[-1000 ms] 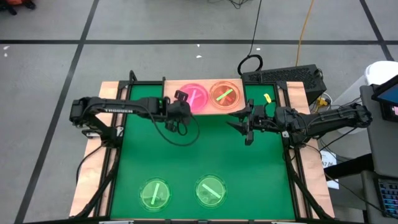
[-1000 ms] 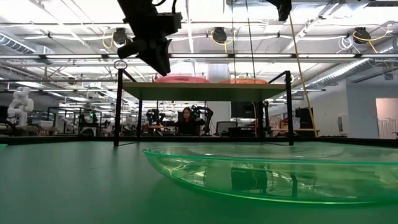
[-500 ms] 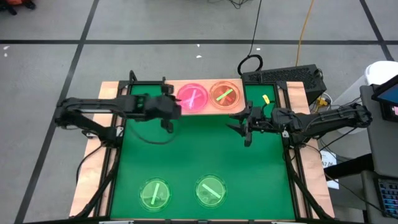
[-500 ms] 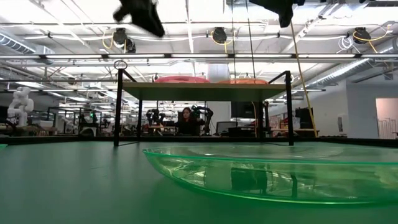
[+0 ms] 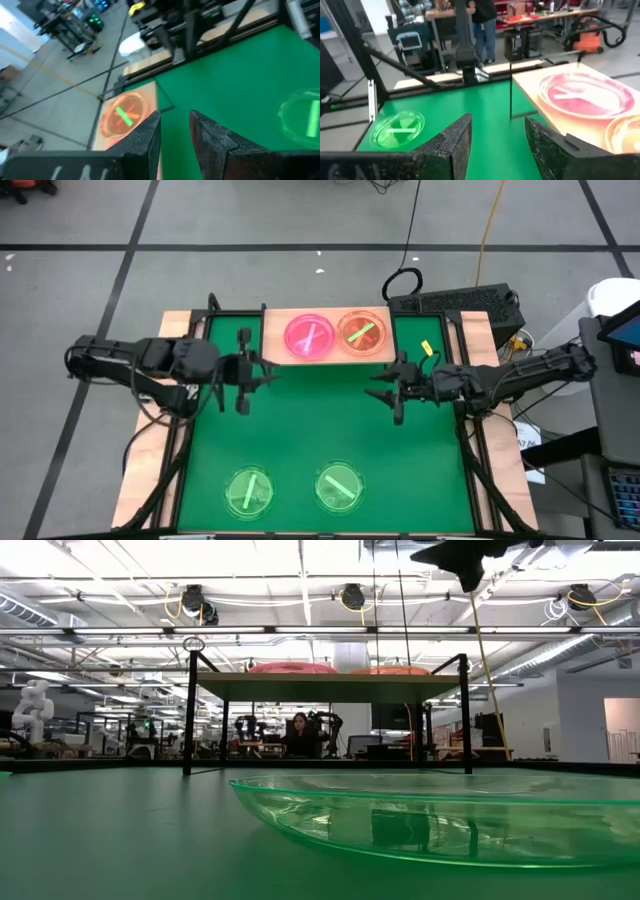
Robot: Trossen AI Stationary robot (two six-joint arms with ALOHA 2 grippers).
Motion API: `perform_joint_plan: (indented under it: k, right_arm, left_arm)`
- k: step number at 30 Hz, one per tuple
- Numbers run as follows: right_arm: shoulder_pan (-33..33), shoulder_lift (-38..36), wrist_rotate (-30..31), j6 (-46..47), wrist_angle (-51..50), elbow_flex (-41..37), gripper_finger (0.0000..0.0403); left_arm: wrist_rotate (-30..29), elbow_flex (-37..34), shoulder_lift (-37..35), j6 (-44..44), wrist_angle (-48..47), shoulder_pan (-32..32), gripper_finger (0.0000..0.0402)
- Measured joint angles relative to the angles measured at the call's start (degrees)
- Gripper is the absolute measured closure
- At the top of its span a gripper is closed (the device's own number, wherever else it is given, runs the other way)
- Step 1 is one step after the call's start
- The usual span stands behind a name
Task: Place and stack plates onto a shelf
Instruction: Stack the right green transparent plate on top of the green transparent plate on the shelf
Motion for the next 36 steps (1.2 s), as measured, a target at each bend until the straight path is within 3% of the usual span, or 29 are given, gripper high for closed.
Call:
perform_joint_plan:
  k: [7, 17, 20, 28, 36]
  right_arm:
    - [0.69, 0.00, 0.01, 0.93, -2.48, -0.01, 0.0239]
    - [0.39, 0.00, 0.96, 1.71, -2.25, 0.01, 0.0239]
    - [0.39, 0.00, 1.31, 1.90, -1.86, 0.01, 0.0239]
    - [0.41, 2.14, 1.28, 2.75, -1.96, -0.01, 0.0239]
    - [0.42, 5.13, -0.35, 4.59, -4.63, 0.01, 0.0239]
  left_arm:
    - [0.00, -3.83, -1.53, -1.89, 1.31, -3.55, 0.0296]
    - [-0.11, -27.86, -17.26, -4.45, 25.13, -4.17, 0.0296]
    - [-0.08, -32.15, -21.25, -6.50, 27.35, -4.17, 0.0296]
    - [-0.07, -38.17, -26.36, -12.97, 27.45, -4.17, 0.0296]
    - [-0.08, -38.27, -26.27, -15.31, 28.32, -4.17, 0.0296]
